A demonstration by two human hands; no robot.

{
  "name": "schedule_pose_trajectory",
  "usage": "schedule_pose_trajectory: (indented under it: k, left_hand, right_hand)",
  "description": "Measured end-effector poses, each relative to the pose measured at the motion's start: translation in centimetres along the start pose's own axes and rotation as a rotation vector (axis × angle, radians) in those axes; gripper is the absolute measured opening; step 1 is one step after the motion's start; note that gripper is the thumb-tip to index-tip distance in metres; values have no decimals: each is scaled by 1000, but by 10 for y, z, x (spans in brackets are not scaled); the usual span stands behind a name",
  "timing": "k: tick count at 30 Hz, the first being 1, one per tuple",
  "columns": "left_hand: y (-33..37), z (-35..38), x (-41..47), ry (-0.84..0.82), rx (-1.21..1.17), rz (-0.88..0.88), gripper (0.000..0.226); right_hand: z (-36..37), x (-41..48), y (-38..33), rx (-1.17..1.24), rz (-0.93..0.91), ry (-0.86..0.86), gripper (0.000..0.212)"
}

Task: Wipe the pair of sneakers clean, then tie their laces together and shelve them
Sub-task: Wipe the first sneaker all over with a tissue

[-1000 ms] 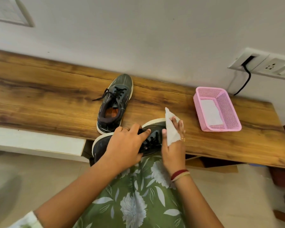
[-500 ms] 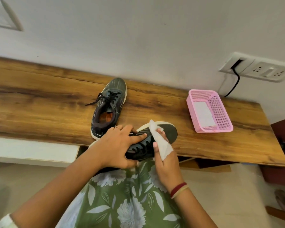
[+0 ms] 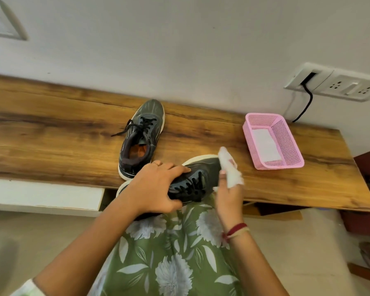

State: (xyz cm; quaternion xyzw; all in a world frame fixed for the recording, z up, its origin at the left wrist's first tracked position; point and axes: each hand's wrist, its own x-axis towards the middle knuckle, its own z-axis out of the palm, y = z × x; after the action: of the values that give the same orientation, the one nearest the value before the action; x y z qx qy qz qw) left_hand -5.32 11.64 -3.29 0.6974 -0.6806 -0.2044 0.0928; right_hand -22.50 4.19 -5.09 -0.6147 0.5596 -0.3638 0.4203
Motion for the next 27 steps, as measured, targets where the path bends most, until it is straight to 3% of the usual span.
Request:
schedule_pose_trajectory:
  k: [4, 8, 13, 16, 21, 24, 27]
  left_hand:
    - [-5, -2, 3, -16, -61, -5, 87]
    - [-2, 5, 1, -11, -34, -15, 86]
    - [-4, 5, 3, -6, -23, -26, 87]
    - [-4, 4, 5, -10, -44, -27, 86]
    - [-3, 3, 5, -5, -29, -30, 86]
    - [-1, 5, 3, 6, -10, -17, 85]
    - [-2, 6, 2, 10, 10, -22, 86]
  right_hand:
    - [15, -2, 19, -332, -270, -176, 50]
    - [0, 12, 31, -570, -342, -91, 49]
    - [1, 0, 30, -628, -500, -311, 54]
    - [-5, 10, 30, -606, -329, -206, 49]
    - [-4, 5, 29, -660, -499, -402, 66]
    - [-8, 11, 32, -556, -319, -231, 58]
    - [1, -2, 26, -516, -402, -319, 54]
